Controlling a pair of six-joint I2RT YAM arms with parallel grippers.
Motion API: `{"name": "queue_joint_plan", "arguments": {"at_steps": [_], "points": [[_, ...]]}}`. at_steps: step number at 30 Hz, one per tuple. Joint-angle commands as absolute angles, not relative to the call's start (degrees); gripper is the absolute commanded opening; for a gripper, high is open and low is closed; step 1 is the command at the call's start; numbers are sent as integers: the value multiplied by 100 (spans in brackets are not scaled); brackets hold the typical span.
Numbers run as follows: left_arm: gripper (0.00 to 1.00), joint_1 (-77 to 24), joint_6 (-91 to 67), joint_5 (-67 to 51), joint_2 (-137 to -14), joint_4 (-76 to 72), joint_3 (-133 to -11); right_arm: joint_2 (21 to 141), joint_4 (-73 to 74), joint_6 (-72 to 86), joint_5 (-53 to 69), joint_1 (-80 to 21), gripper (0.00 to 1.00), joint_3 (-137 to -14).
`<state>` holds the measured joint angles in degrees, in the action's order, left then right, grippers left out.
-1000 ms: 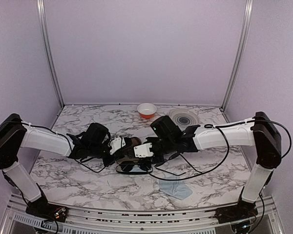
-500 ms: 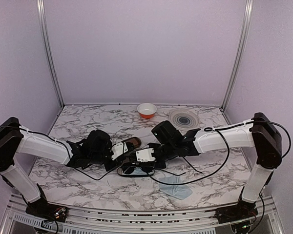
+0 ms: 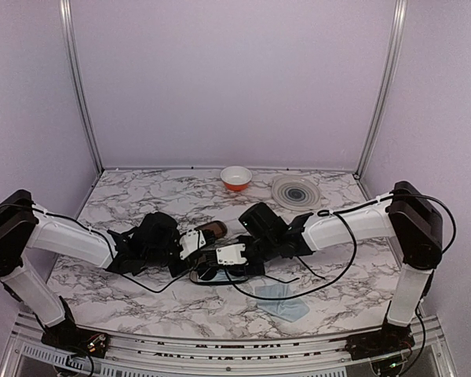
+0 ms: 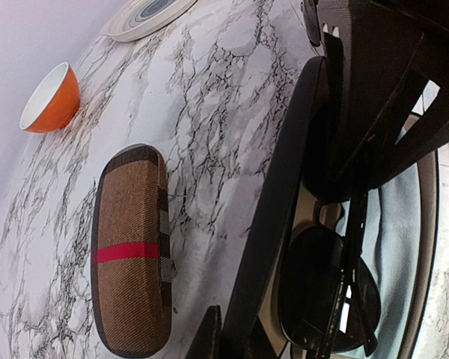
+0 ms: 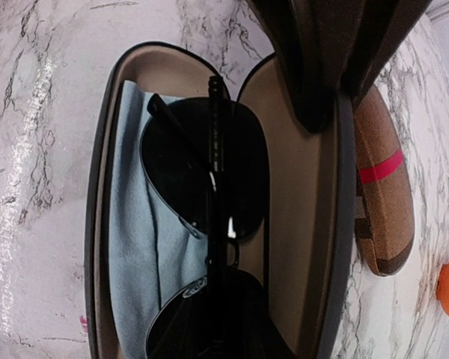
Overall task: Organize the sunglasses
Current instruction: Adjust the sunglasses in the sunglasses case.
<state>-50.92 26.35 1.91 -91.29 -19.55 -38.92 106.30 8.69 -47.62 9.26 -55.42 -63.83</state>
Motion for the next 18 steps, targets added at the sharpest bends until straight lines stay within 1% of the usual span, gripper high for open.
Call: {"name": "queue_joint_plan", "arguments": {"at_steps": [1,3,9,13,18], "points": [[0,-5133,2568,234,-8919,-2335,-3842,10739,707,-4606,716,-5607,19,-6384],[0,-5150,2565,252,-8894,-2370,-3817,10764,726,-4576,699,-5607,17,-6401],[0,-5192,2540,344,-8843,-2475,-3732,10804,820,-4510,769,-5614,2,-6495],[0,-5241,2564,463,-8795,-2522,-3700,10781,978,-4469,861,-5616,0,-6622],[0,-5340,2657,712,-8778,-2555,-3674,10749,1472,-4417,1174,-5616,0,-6963]]}}
